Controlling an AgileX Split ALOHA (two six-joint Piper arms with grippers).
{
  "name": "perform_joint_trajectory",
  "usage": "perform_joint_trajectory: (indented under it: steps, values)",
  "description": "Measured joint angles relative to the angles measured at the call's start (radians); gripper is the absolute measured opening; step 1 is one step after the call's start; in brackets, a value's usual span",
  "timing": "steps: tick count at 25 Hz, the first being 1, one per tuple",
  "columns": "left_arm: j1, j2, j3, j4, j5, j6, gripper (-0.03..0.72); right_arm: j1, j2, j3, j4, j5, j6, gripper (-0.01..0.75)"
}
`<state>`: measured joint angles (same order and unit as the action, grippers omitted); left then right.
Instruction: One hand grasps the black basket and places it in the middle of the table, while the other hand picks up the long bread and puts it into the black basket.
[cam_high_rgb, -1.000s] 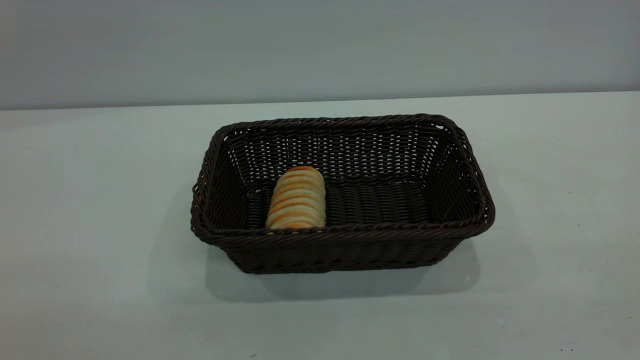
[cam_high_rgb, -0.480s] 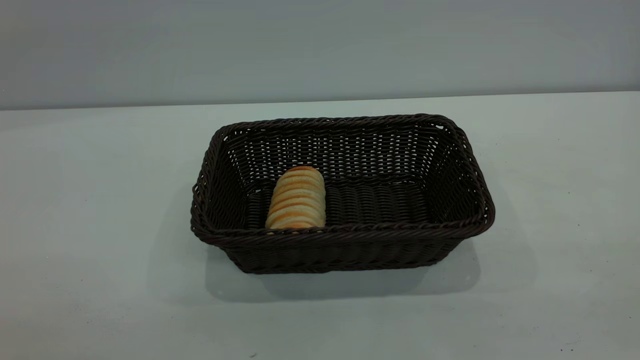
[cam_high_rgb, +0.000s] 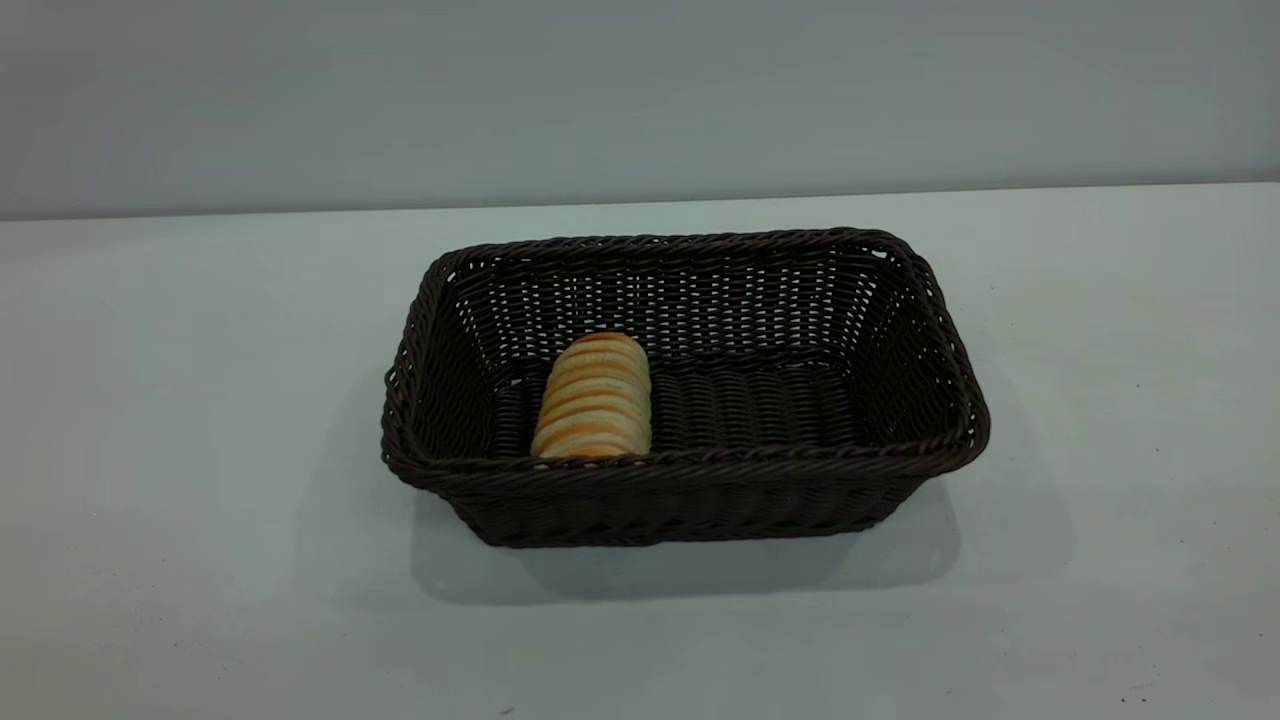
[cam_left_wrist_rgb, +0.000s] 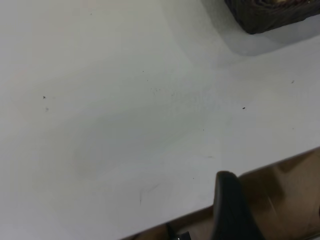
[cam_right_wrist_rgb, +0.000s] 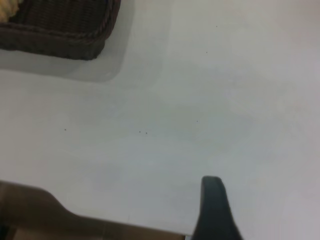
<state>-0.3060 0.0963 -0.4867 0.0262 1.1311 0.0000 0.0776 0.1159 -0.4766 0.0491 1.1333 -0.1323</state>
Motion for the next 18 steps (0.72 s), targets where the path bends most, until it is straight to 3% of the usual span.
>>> perform_joint_trajectory:
  steps: [3, 11, 18]
  values:
    - [0.026, -0.013, 0.001, 0.0, 0.0, 0.0, 0.456, -0.007, -0.007, 0.0, 0.0, 0.0, 0.0, 0.538]
    - [0.254, -0.11, 0.001, 0.0, 0.0, 0.0, 0.455, -0.142, -0.106, 0.001, 0.003, 0.0, 0.0, 0.538]
    - [0.272, -0.118, 0.001, 0.0, 0.0, 0.0, 0.455, -0.154, -0.133, 0.001, 0.005, 0.003, 0.0, 0.538]
